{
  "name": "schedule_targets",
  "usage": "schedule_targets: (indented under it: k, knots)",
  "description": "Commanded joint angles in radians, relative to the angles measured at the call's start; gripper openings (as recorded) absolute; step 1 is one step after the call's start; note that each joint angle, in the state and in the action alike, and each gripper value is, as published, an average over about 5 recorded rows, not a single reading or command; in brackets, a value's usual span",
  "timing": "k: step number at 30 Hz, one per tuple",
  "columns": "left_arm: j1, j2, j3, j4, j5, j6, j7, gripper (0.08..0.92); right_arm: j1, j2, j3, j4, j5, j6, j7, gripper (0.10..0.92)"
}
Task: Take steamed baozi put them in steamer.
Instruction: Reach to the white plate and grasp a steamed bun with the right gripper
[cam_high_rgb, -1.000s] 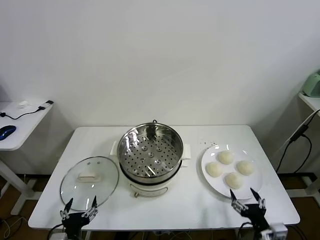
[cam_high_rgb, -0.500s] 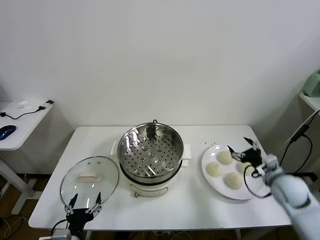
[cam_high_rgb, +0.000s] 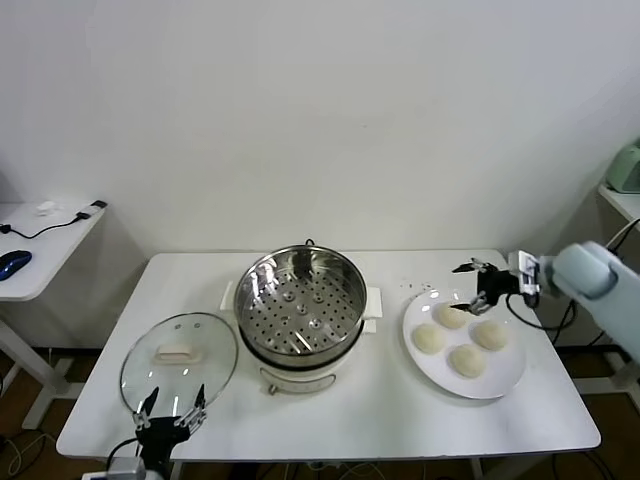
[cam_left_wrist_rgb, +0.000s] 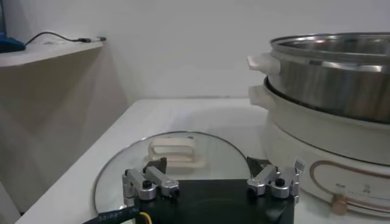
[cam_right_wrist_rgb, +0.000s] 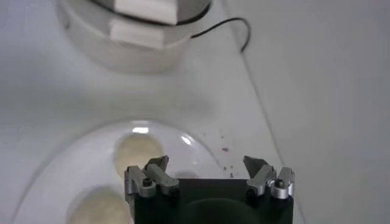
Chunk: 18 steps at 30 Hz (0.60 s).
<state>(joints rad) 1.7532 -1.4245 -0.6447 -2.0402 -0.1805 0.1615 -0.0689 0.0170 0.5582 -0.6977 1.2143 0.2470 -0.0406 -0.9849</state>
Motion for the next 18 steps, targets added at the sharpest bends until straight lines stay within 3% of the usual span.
schedule_targets:
  k: [1,9,18]
  knots:
    - [-0.003,0.0,0.0,0.005,0.001,-0.003,0.001,0.823,0.64,0.168,-0.803,-0.238,0.049,0.028,-0.249,0.823]
    - [0.0,0.001,-0.002,0.005,0.002,-0.001,0.002,0.823,0.466,0.323,-0.767,-0.303,0.066,-0.091,-0.155,0.823]
    - [0.014,0.002,-0.007,0.008,0.006,-0.005,0.001,0.823,0.328,0.371,-0.641,-0.435,0.011,-0.099,-0.132,0.823]
